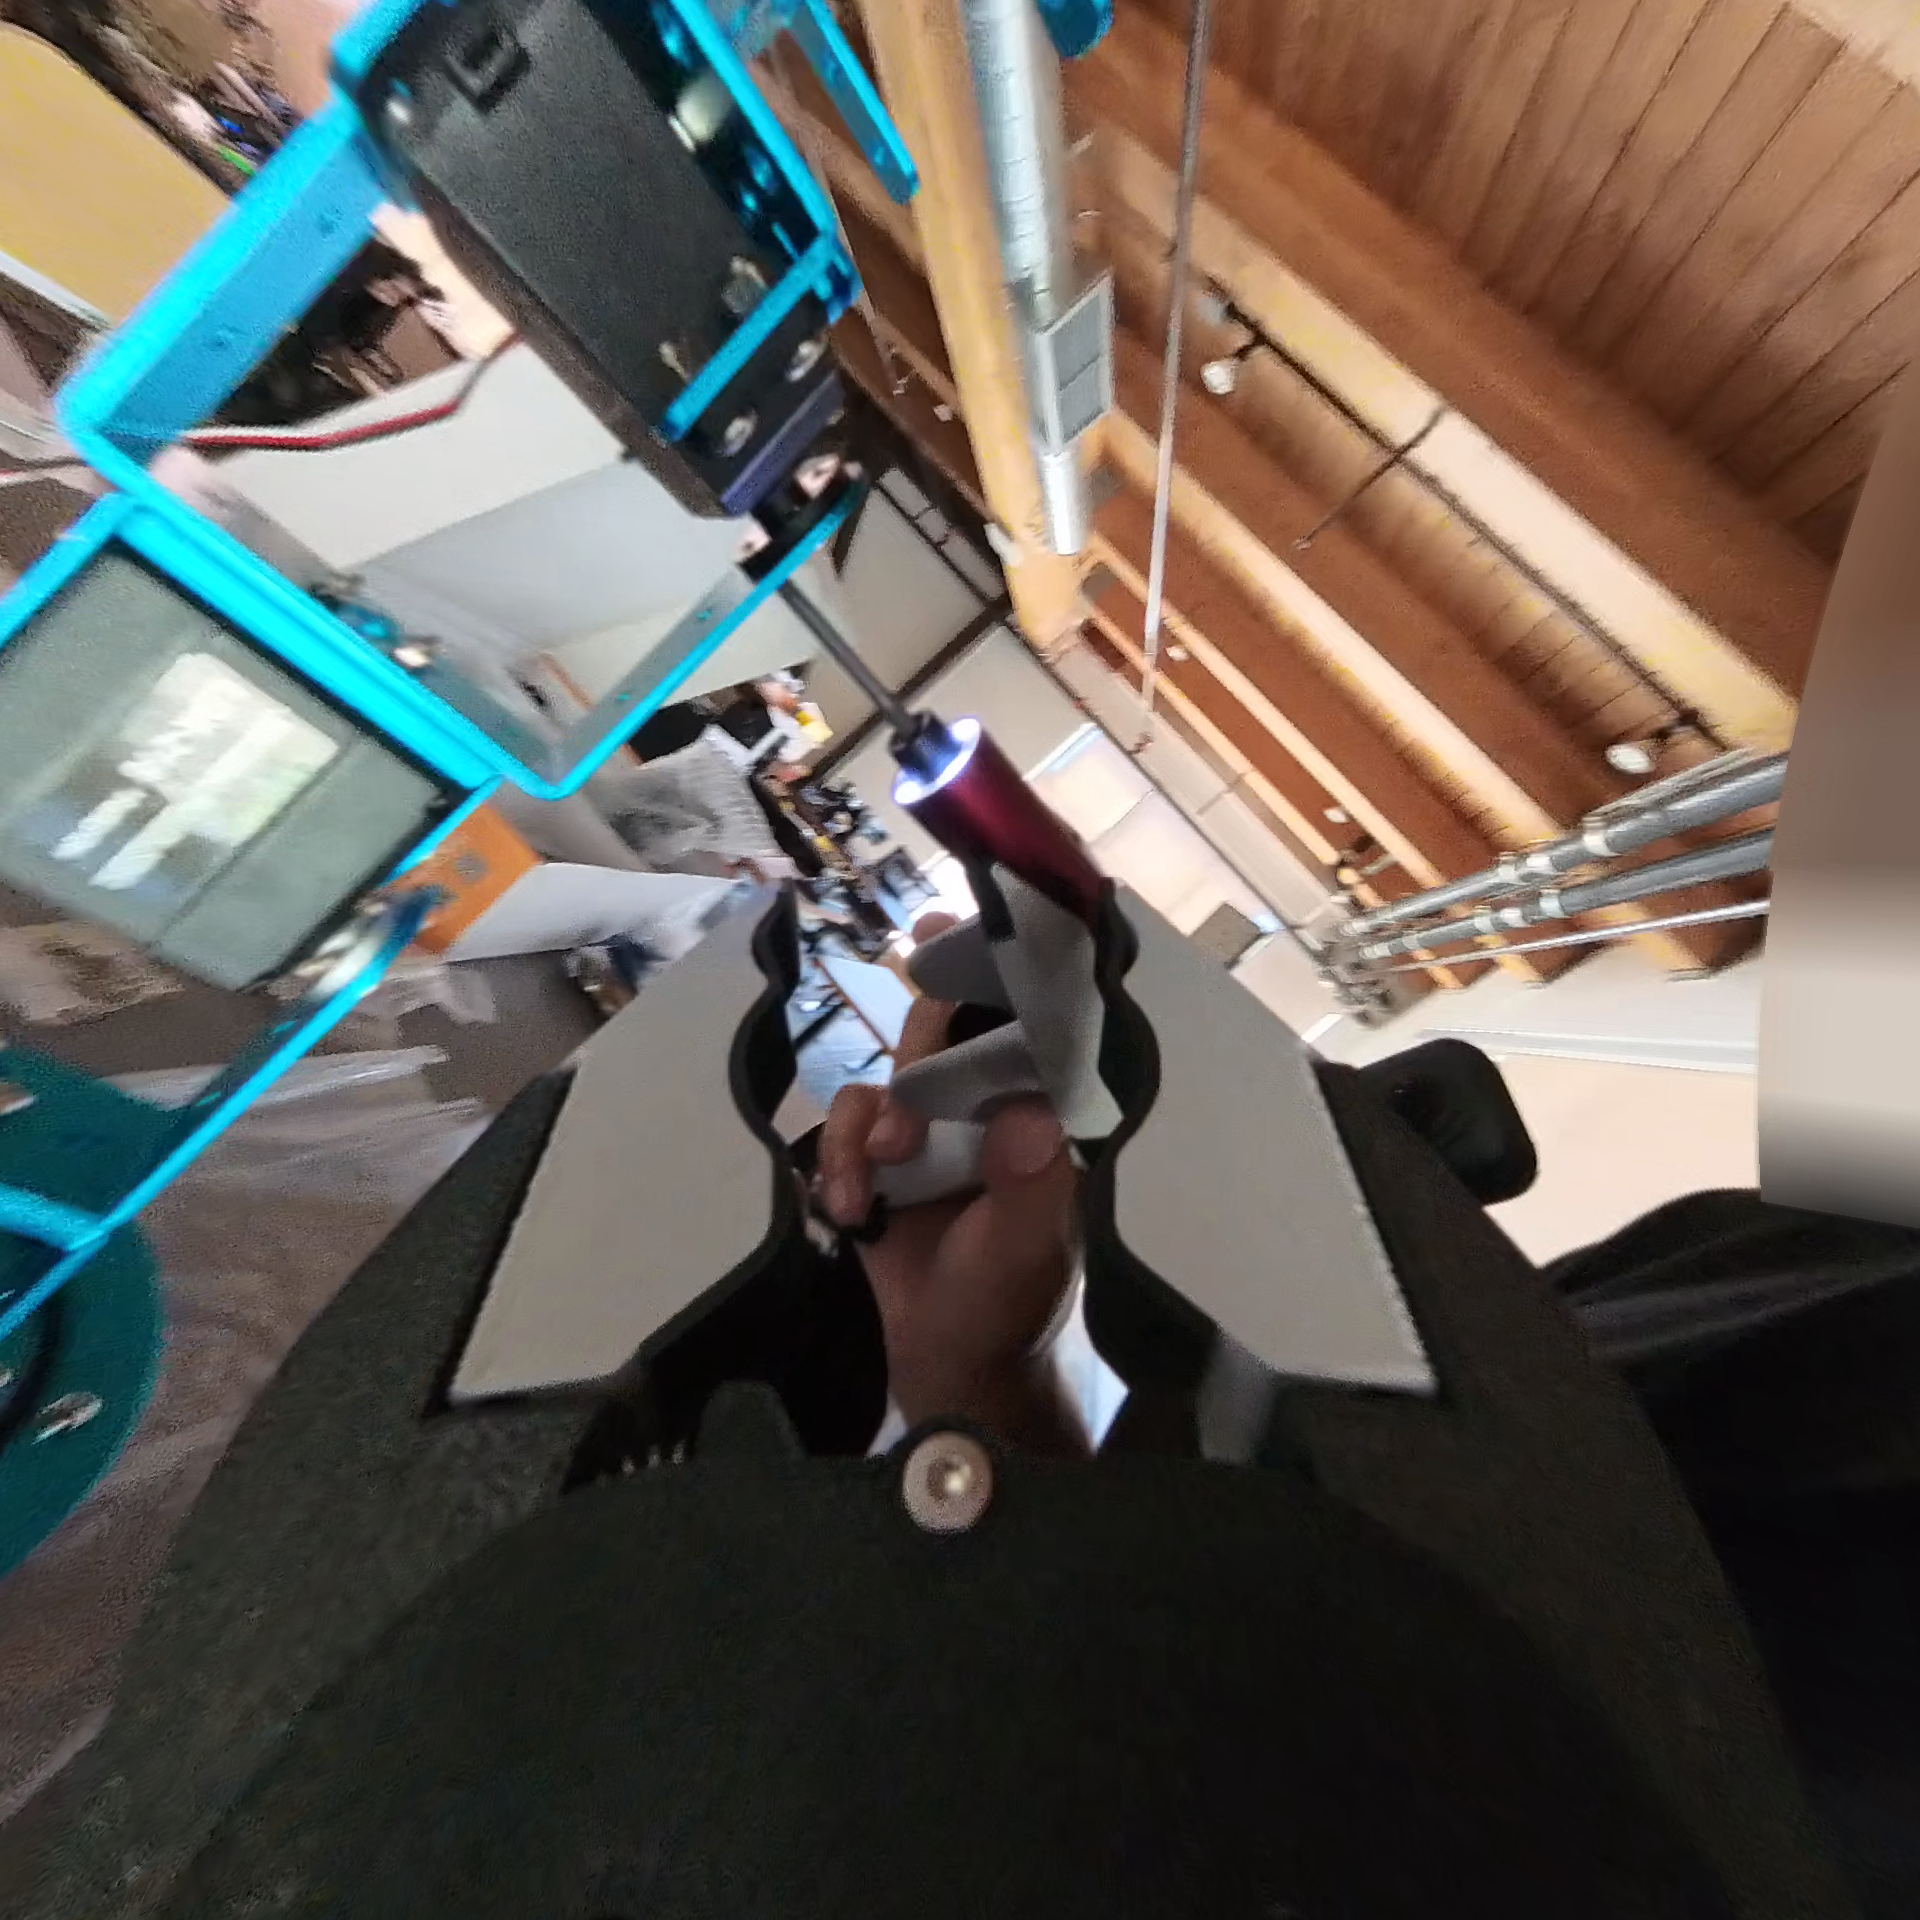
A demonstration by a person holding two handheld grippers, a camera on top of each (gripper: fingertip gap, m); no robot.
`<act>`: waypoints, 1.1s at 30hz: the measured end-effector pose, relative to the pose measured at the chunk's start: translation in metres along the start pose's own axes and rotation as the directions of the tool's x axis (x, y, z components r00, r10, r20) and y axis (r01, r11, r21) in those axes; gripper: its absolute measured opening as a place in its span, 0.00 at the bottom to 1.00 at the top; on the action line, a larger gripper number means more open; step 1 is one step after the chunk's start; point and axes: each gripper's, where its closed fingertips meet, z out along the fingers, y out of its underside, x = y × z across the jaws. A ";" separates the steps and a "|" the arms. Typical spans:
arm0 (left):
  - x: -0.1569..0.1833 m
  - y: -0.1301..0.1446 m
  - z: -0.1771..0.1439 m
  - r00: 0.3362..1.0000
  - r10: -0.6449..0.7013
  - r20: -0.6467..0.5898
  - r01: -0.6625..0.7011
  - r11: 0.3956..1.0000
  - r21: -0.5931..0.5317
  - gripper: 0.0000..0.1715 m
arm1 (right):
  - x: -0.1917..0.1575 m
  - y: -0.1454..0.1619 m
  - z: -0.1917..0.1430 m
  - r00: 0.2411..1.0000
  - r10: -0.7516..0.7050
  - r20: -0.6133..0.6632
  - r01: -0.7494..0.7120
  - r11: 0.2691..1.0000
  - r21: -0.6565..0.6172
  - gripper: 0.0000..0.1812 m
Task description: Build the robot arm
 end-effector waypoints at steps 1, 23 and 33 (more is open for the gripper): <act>0.003 0.001 0.006 0.999 -0.030 -0.039 0.030 1.000 -0.010 0.31 | 0.000 0.000 0.000 1.000 0.007 0.002 -0.007 1.000 -0.002 0.12; 0.008 -0.010 0.011 0.946 -0.258 -0.196 0.268 0.963 0.025 0.13 | -0.002 0.001 -0.004 0.998 -0.065 0.005 0.066 0.997 -0.049 0.12; 0.012 -0.012 0.010 0.942 -0.255 -0.217 0.266 0.964 0.023 0.14 | -0.002 -0.002 -0.003 0.998 -0.066 0.000 0.065 0.997 -0.048 0.13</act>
